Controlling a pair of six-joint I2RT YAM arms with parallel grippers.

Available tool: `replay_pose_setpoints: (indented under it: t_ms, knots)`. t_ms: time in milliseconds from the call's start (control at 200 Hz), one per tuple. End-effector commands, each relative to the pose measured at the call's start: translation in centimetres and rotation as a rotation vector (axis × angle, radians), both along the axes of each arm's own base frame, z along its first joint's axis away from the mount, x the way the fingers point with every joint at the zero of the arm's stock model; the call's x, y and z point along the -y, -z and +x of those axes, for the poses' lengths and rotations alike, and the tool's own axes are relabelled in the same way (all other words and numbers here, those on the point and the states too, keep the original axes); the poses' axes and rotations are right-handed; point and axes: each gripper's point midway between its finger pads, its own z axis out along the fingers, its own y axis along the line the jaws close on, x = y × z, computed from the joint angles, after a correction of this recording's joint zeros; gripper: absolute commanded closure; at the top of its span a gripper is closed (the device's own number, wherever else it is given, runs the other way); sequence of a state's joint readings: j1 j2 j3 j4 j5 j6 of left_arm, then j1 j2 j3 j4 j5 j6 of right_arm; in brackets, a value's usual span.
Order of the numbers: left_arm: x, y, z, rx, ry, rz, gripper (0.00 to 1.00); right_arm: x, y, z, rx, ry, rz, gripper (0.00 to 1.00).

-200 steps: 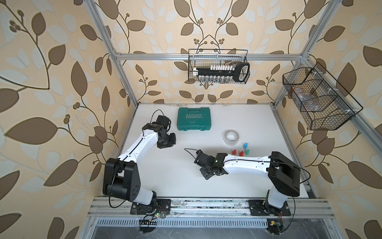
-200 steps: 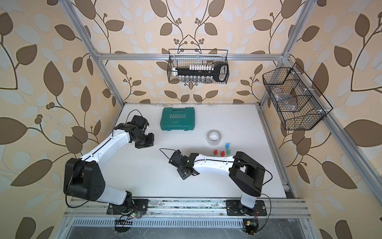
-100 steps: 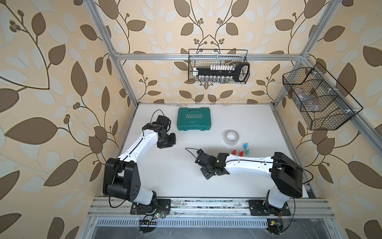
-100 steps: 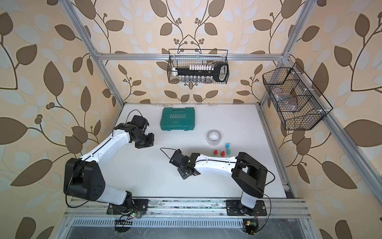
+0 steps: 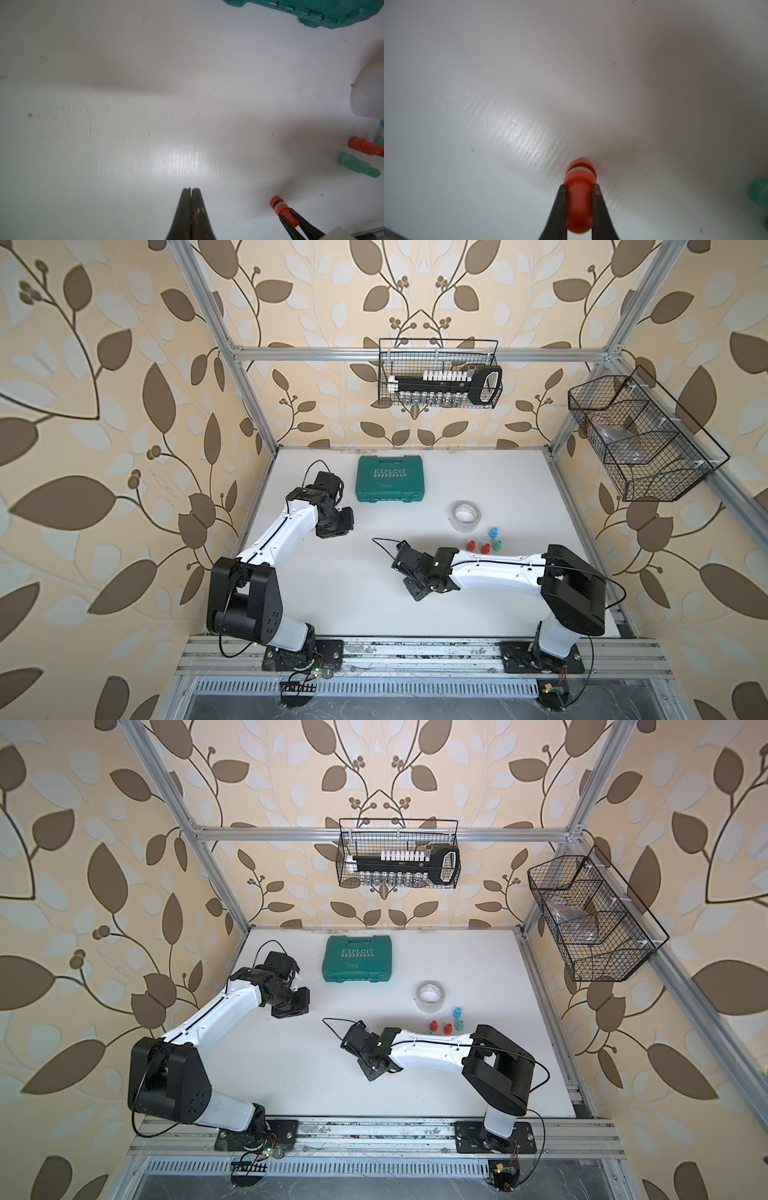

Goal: Close the stamp cap
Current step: Close the cover of the stamp.

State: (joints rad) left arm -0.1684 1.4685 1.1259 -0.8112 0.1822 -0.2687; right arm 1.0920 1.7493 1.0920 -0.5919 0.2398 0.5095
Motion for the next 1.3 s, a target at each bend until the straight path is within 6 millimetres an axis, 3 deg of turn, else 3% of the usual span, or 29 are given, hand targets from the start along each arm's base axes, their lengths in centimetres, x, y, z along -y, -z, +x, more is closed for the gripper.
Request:
replay_pose_setpoints:
  t_ms: [0,520,810,1120,1295]
  knots:
    - [-0.1,-0.4,0.0,-0.001,0.004,-0.001,0.97,0.9,0.9,-0.2,-0.018,0.020,-0.039,1.00]
    - [-0.1,-0.4,0.1,0.002,0.003,0.000,0.97,1.2,2.5,-0.7,-0.123,0.033,0.006,1.00]
    - [-0.1,-0.1,-0.1,-0.007,0.003,0.003,0.97,8.2,4.2,-0.5,-0.122,0.204,-0.184,1.00]
    - [-0.3,0.4,-0.2,-0.023,0.001,0.012,0.97,10.3,10.6,-3.9,-0.324,0.251,-0.277,1.00]
    - [-0.3,0.5,-0.2,-0.029,-0.001,0.016,0.97,11.3,10.9,-4.6,-0.352,0.283,-0.316,1.00]
